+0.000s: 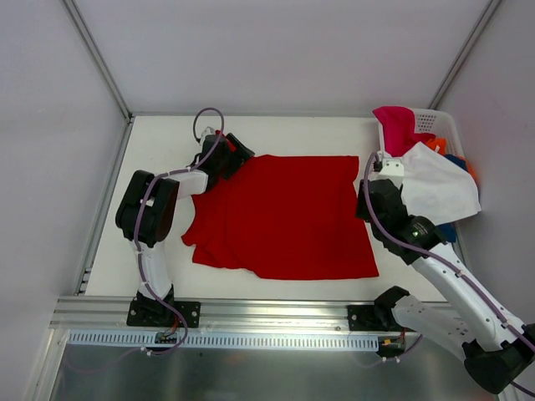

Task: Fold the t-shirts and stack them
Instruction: Flatten the tshirt out

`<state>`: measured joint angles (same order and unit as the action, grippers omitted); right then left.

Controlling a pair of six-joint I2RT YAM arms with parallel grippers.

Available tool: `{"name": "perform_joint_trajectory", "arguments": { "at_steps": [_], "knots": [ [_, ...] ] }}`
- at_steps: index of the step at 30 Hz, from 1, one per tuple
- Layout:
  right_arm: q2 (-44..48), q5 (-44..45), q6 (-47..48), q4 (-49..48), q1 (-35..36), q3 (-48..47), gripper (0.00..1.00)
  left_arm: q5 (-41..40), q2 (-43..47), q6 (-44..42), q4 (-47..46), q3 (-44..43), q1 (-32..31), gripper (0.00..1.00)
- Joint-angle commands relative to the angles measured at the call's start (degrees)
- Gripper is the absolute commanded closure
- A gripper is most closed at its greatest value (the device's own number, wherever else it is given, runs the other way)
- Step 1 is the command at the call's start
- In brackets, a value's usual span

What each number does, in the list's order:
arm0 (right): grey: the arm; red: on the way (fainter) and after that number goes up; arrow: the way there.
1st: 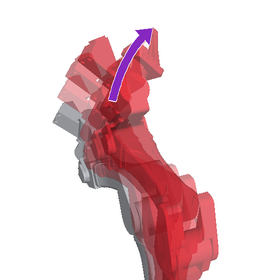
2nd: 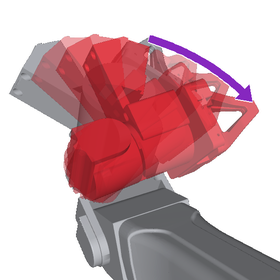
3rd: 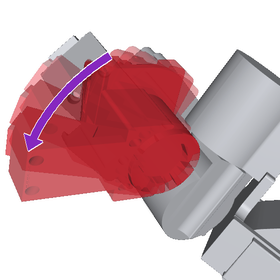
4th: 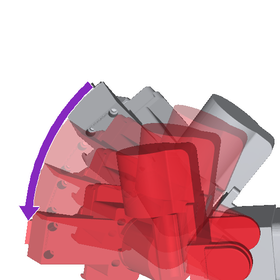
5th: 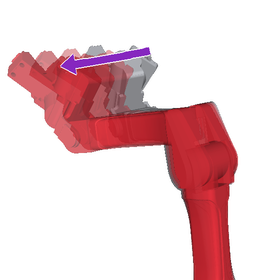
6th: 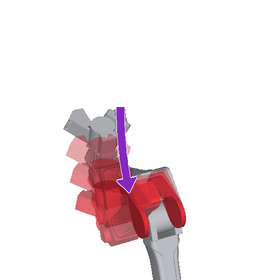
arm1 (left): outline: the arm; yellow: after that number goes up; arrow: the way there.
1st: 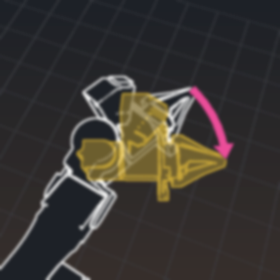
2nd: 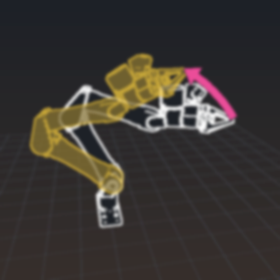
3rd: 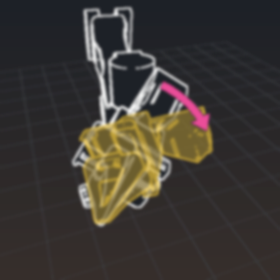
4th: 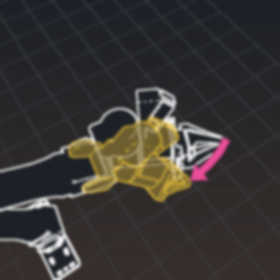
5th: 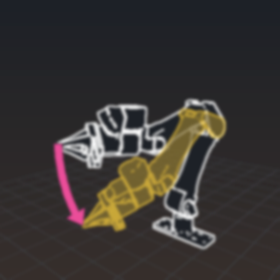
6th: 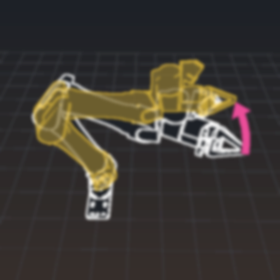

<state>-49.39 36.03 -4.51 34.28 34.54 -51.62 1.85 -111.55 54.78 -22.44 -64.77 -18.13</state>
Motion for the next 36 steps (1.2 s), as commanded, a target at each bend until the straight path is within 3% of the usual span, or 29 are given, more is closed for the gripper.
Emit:
{"name": "perform_joint_trajectory", "arguments": {
  "at_steps": [1, 8, 12, 36],
  "knots": [
    [0.3, 1.7, -0.8, 1.9, 0.3, 0.8, 0.48, -3.3, 0.2, 1.8, -3.7, -0.1, -0.6, 0.18],
    [-1.5, 1.0, -0.8, 1.1, 0.3, 0.8, 0.49, -10.8, 2.3, 0.1, 1.2, 0.2, -0.8, 0.21],
    [-2.4, 0.5, -0.9, 0.7, 0.4, 0.5, 0.49, -15.2, 1.3, 0.1, 8.8, -3.2, -0.8, 0.23],
    [-5.3, 0.7, -0.9, -0.2, 0.5, 1.4, 0.5, -18.4, -7.2, 0.2, 11.6, -13.2, -0.8, 0.27]
  ]
}}
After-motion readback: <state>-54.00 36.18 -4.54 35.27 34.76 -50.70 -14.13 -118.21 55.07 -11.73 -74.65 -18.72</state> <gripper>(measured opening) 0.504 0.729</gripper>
